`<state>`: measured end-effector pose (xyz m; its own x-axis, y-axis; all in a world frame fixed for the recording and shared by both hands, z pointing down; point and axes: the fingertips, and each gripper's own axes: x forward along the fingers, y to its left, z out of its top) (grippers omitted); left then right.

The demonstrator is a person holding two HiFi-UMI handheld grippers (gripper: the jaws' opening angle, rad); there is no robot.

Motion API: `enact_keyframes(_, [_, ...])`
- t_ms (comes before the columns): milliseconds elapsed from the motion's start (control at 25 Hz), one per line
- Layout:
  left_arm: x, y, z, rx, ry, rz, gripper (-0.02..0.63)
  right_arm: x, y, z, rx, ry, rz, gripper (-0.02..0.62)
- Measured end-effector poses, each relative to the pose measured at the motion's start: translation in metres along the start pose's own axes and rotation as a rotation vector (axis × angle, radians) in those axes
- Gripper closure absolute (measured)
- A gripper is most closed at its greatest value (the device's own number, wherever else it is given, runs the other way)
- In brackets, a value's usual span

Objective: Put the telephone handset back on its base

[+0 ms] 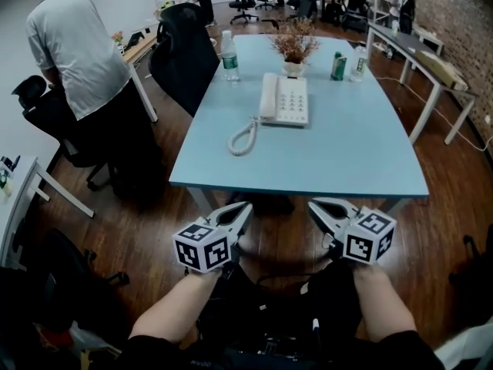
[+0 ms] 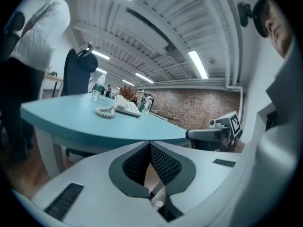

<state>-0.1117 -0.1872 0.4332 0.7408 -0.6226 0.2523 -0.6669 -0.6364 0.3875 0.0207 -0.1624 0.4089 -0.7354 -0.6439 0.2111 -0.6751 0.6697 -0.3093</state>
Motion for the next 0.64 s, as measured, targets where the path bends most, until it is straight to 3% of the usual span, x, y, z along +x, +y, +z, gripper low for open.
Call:
enact_keyframes(80, [0.005,0.005,-0.016,-0.079,0.019,0.001,0.606,0.0,-0.001,-0.008,0.013,0.015,-0.001,0.583])
enact_keyframes(120, [0.007,0.006,-0.02,-0.081,0.025,0.008,0.606,0.0,-0.003,-0.01,0.012,0.02,-0.002,0.583])
enact_keyframes(640, [0.007,-0.001,-0.006,0.047,0.011,0.013,0.606,0.004,-0.009,-0.008,0.007,0.025,-0.008,0.583])
